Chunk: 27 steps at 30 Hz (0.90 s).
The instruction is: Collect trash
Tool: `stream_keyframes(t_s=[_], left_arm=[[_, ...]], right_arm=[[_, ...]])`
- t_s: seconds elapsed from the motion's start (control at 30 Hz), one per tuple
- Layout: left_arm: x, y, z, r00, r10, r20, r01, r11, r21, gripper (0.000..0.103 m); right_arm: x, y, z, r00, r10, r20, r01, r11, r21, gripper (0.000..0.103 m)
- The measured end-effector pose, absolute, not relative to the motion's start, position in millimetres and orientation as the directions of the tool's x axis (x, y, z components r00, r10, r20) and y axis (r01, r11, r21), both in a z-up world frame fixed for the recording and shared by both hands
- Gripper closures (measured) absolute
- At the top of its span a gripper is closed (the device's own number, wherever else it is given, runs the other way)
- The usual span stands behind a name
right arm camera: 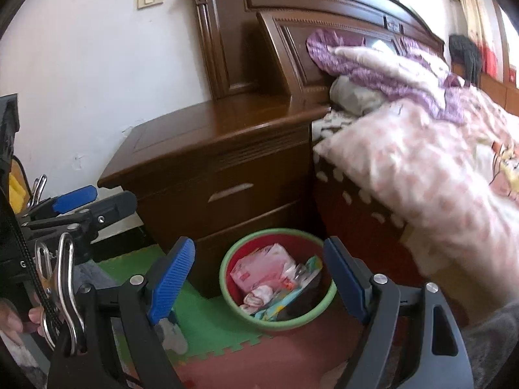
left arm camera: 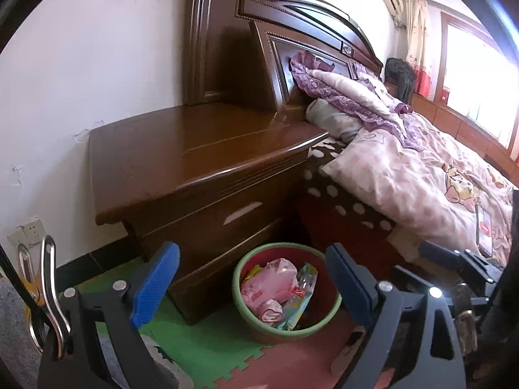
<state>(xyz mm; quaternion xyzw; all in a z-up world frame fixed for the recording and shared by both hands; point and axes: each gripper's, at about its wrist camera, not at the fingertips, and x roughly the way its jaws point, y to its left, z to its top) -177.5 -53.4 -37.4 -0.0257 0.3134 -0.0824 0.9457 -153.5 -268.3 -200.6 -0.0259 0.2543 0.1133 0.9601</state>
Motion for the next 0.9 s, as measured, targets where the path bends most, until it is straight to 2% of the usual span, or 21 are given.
stream_keyframes(t_s=[0.37,0.67,0.9], left_arm=[[-172,-61,-50,0.761,-0.177,-0.624,0.152,0.984,-0.093,0.009],[-170,-61,-50,0.761,-0.181,-0.622,0.153,0.983,-0.098,0.008],[-171,-54,-46,0.771,-0.186,-0.609,0.133,0.982,-0.132,0.008]], right_arm=[[-147,-266,-209,0.832,0.22,-0.509,-0.24,0.97,0.028,0.02],[-153,-264,-206,0.86,0.15,-0.488,-0.188,0.982,-0.029,0.02],[-153,-269,-205,0.861,0.154,-0.486,-0.183,0.983,-0.014,0.02]])
